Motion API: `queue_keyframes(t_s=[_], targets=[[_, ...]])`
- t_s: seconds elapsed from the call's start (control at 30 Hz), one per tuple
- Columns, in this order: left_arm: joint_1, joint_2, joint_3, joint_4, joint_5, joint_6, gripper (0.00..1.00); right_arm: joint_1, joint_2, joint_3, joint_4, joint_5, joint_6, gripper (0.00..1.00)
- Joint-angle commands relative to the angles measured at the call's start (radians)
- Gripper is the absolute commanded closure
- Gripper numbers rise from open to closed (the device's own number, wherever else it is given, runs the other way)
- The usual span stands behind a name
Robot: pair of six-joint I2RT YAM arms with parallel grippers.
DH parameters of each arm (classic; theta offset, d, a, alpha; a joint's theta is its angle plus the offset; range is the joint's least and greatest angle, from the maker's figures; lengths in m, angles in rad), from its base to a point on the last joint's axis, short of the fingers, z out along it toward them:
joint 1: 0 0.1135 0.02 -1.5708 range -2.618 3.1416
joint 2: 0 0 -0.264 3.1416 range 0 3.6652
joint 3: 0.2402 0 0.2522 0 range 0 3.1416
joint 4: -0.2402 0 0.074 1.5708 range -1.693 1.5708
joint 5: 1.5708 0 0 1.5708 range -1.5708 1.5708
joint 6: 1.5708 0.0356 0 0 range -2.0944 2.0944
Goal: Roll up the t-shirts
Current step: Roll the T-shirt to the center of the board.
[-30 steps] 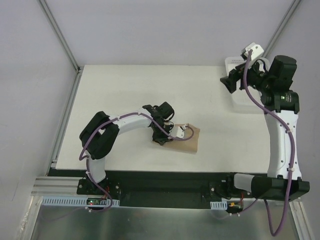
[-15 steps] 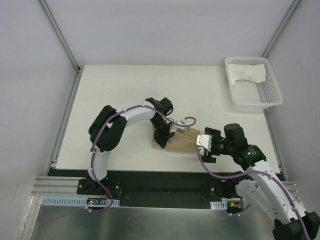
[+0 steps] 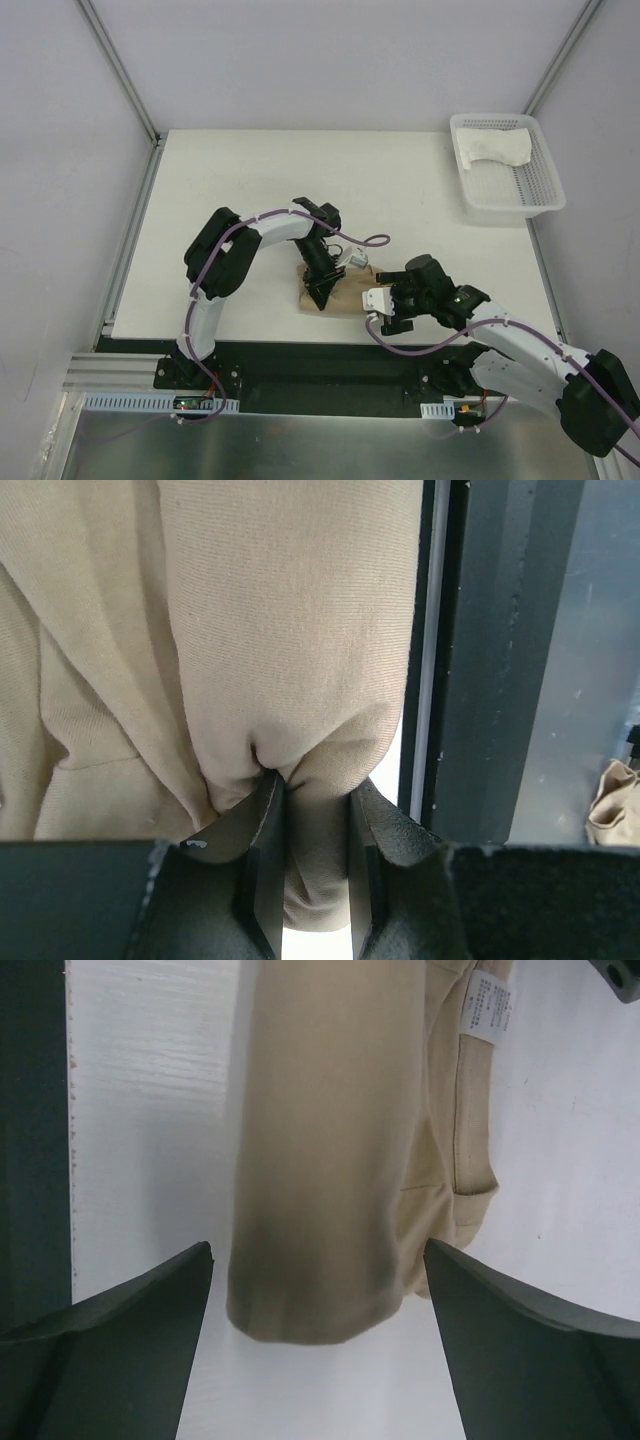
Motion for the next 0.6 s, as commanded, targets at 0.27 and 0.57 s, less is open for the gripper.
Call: queue_keyframes(t_s=[0.27, 0.57], targets=[[0.031, 0.064, -0.04, -0.043, -0.03, -0.002, 1.0, 0.035, 0.118, 0.016, 0.117, -0.006, -0.002, 0.25], [0.054, 0.055, -0.047, -0.038, -0.006, -0.016, 1.0, 0.045, 0.2, 0.036, 0.118, -0.048, -0.027, 0.46]])
